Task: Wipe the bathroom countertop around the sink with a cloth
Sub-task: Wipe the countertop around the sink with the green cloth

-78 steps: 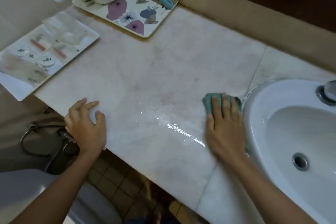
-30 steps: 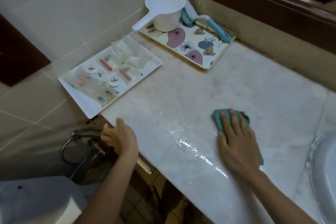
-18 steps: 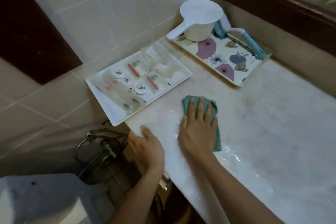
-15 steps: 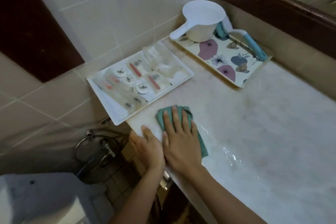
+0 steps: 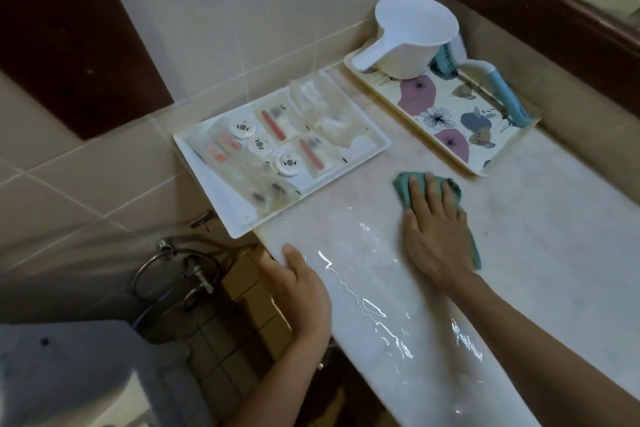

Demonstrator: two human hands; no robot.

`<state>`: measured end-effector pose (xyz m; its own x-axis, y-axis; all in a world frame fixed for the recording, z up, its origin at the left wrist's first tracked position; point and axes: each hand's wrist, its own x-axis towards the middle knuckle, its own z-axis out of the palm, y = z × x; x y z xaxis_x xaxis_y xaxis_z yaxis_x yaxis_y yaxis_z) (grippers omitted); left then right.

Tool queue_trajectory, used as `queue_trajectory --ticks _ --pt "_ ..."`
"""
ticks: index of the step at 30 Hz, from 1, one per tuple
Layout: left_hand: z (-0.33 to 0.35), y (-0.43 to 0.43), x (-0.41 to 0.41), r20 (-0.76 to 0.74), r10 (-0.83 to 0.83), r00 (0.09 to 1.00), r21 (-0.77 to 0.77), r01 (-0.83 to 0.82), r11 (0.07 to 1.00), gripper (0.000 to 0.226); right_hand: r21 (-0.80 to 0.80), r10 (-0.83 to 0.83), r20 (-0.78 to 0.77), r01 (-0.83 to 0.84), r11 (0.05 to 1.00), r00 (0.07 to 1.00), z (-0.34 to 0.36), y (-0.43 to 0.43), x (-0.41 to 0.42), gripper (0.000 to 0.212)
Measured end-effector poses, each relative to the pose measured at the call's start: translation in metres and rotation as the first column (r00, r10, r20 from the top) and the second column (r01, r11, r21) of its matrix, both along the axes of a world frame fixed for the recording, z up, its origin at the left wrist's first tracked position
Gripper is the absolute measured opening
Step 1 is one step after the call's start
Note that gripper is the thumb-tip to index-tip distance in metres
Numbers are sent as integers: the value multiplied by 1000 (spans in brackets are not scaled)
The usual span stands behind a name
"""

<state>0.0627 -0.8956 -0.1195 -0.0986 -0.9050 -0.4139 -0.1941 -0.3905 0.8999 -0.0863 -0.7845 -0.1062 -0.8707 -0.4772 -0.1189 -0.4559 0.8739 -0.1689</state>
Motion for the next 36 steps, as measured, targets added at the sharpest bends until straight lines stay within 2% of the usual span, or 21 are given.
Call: queue_trajectory --ticks 4,6,9,13,16,19,23,25,28,32,34,36 --pt "0 2 3 -34 -118 992 77 121 990 35 13 -127 2 127 992 992 -6 -55 -2 59" --pt "5 -20 38 -117 -146 982 65 154 986 31 -49 -84 79 88 995 993 -1 -92 41 60" --pt "-5 -34 58 -159 -137 978 108 156 982 16 -75 3 67 2 997 998 -5 -107 83 60" --pt "-5 -51 73 61 -125 990 -155 133 979 28 -96 259 14 -257 962 966 -6 -95 144 60" --pt "-2 -51 81 142 -230 963 -418 269 868 27 -75 473 9 -471 879 881 -4 -49 171 58" --pt "9 -39 72 272 -457 847 -588 522 618 23 -43 524 6 -523 851 852 1 28 170 58" --pt "6 -45 29 487 -565 666 -687 691 223 26 -7 402 43 -402 916 915 8 110 131 56" --pt "1 -54 4 561 -567 603 -658 741 136 30 10 278 57 -279 960 959 7 129 101 57" --pt "-9 -61 -15 624 -555 550 -582 801 139 30 -9 48 28 -48 999 998 4 125 58 61" --pt "-10 -59 -15 625 -542 561 -578 800 161 32 1 -244 -37 244 970 969 -1 70 24 65" --pt "-8 -59 -15 607 -557 566 -578 796 179 34 6 -307 -8 307 952 952 -3 30 18 60" --pt "-5 -60 -16 578 -586 567 -575 793 201 37 -3 -270 12 270 963 963 -3 -10 22 59"
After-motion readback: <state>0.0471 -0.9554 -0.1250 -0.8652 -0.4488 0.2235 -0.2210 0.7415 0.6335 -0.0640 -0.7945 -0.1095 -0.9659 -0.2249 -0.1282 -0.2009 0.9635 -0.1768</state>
